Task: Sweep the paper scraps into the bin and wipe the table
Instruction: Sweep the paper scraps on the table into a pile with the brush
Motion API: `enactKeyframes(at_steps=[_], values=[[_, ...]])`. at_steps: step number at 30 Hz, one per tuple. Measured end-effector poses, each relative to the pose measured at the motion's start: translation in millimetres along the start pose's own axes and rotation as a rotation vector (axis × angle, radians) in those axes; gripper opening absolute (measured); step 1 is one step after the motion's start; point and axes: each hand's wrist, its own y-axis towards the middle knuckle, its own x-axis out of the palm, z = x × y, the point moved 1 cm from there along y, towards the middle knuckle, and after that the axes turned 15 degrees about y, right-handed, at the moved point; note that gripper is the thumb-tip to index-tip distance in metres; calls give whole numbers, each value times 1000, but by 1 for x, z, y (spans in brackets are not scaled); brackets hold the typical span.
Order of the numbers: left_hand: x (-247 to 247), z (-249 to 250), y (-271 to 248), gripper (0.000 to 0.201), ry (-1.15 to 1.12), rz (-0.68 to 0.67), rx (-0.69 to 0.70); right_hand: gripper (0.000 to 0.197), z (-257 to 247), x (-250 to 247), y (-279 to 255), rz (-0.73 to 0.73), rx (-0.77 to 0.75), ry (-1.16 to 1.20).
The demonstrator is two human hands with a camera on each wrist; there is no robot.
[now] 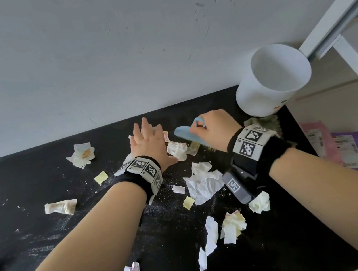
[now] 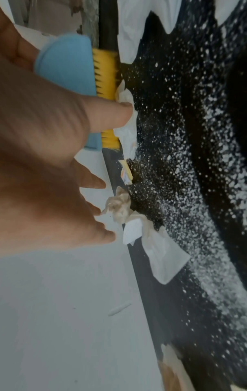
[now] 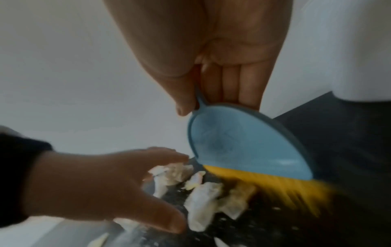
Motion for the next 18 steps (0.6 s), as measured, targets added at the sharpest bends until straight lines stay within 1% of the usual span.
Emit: enactKeyframes(at_steps=[1, 2, 5, 7, 10, 12, 16, 17, 18], values=[[1, -1, 0, 105, -27, -3, -6, 30, -3, 0, 2, 2, -8, 47], [2, -2, 1, 105, -48, -1, -7, 29, -3, -2, 8, 35, -16, 67], [6, -7, 2, 107, -53, 8, 3, 33, -2, -13, 29, 164, -22, -31], [8, -10, 2, 106, -58, 26, 17, 33, -1, -15, 43, 165, -9, -91], [9, -15, 3, 96, -103, 48, 47, 33, -5, -7, 58, 110, -9, -110], [9, -19, 4, 93, -123, 74, 54, 34, -13, 2, 58, 42, -41, -115], [10, -24, 5, 98, -143, 99, 22, 33, -26, 12, 43, -194, -98, -106], [10, -25, 4, 99, -145, 85, 11, 33, -27, 10, 39, -212, -106, -84], [11, -25, 3, 98, -149, 69, 7, 31, -27, 5, 38, -195, -100, -48]])
